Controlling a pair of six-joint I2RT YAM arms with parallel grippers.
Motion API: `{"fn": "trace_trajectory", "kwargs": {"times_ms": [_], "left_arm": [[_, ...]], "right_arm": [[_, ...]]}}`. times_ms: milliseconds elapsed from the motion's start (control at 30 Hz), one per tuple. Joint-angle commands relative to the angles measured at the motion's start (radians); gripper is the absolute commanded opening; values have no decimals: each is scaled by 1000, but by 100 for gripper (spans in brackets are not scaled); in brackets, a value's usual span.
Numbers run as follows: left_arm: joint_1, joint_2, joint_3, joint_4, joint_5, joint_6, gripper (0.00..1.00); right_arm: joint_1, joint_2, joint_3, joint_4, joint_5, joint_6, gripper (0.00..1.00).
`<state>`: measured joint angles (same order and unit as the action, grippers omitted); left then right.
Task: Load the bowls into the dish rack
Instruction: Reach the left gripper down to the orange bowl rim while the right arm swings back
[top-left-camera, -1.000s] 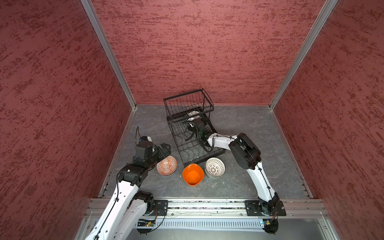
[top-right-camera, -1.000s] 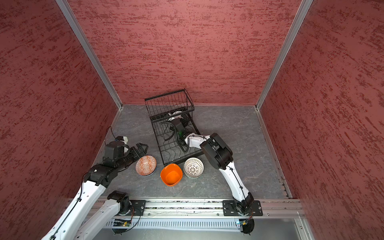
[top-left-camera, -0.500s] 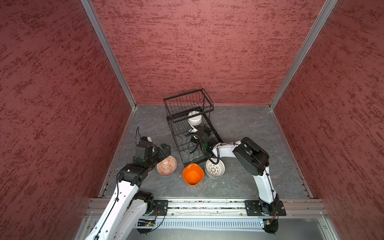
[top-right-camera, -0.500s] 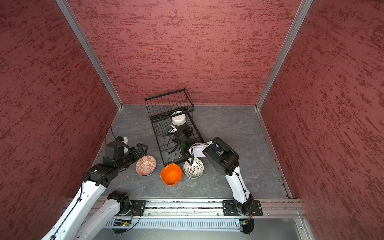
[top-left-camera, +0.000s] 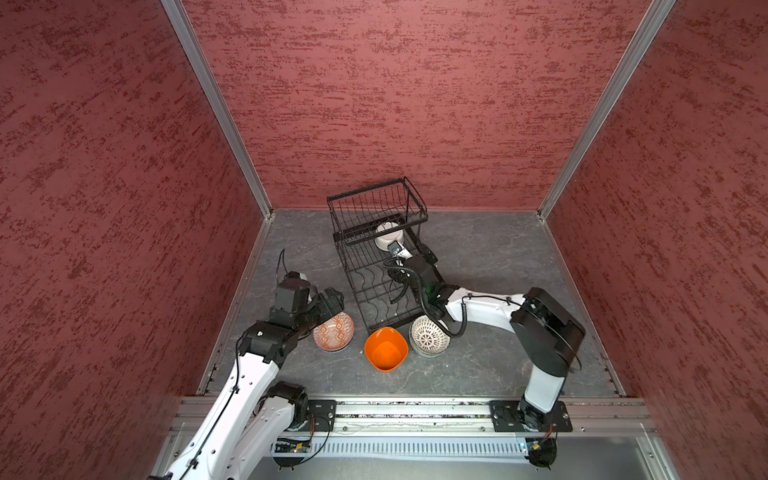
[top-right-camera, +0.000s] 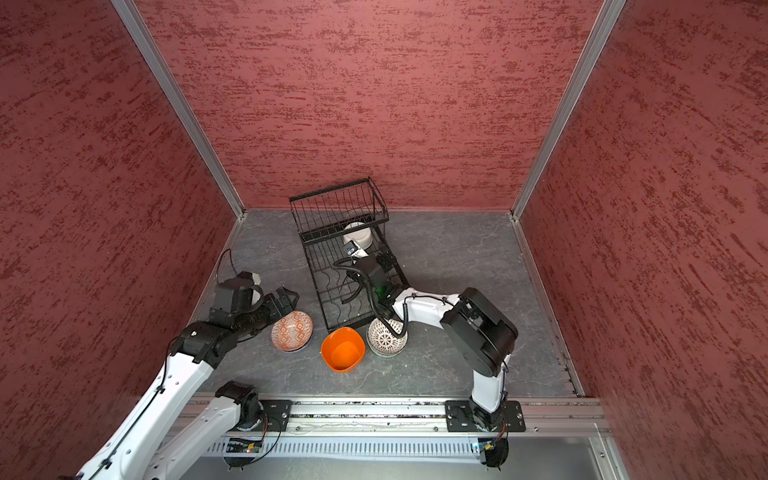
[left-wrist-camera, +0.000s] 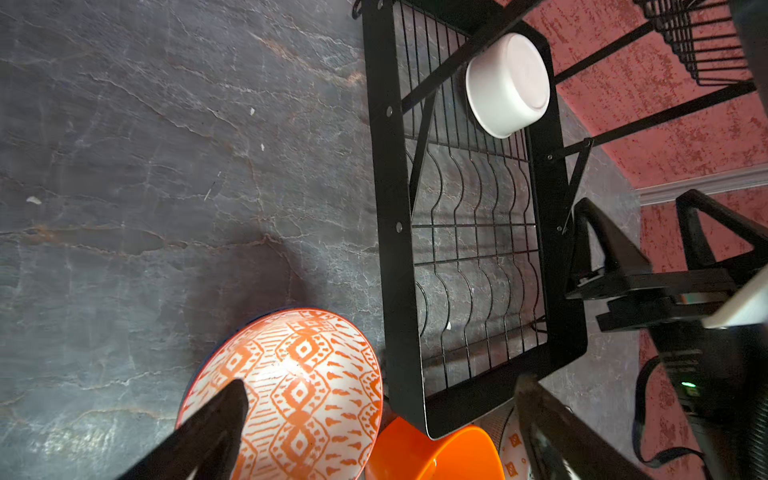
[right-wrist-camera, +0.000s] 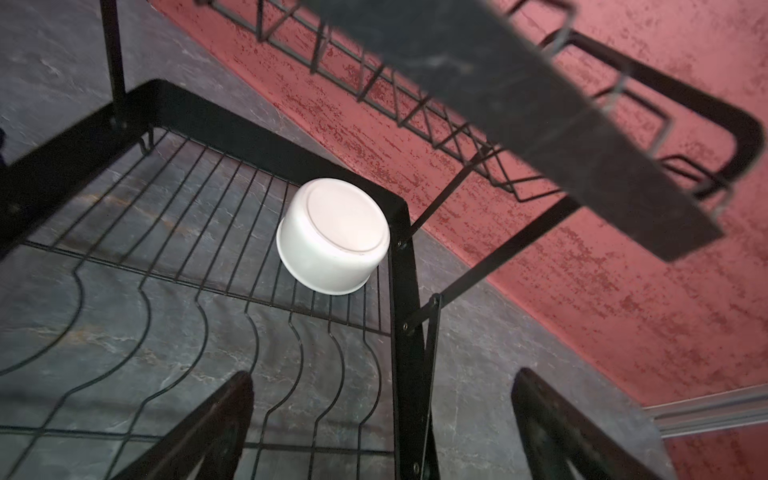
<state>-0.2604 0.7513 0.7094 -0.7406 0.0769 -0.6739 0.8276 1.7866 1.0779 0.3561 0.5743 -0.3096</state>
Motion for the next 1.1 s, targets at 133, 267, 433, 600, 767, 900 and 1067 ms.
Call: {"fn": "trace_trajectory", "kwargs": {"times_ms": [133, 267, 433, 600, 767, 900, 1067], "left_arm": [[-135, 55, 70, -64, -72, 12, 100], [-219, 78, 78, -88, -93, -18, 100], [-345, 94, 75, -123, -152, -83, 100], [-483, 132, 80, -158, -220, -166, 99], [-607, 204, 116, -216, -292, -228, 96], [-681, 268, 141, -262, -323, -279, 93], [-758, 358, 151, -283, -324, -351, 88]], "right_arm": [[3, -152, -32, -316, -158, 395, 97], [4, -233, -40, -450, -224, 557, 97], [5, -371, -53, -626, -217, 701, 96], [3, -487, -59, -756, -200, 794, 96], [4, -523, -56, -834, -206, 839, 96], [4, -514, -54, -853, -210, 846, 96], [3, -503, -60, -838, -214, 846, 96]]}}
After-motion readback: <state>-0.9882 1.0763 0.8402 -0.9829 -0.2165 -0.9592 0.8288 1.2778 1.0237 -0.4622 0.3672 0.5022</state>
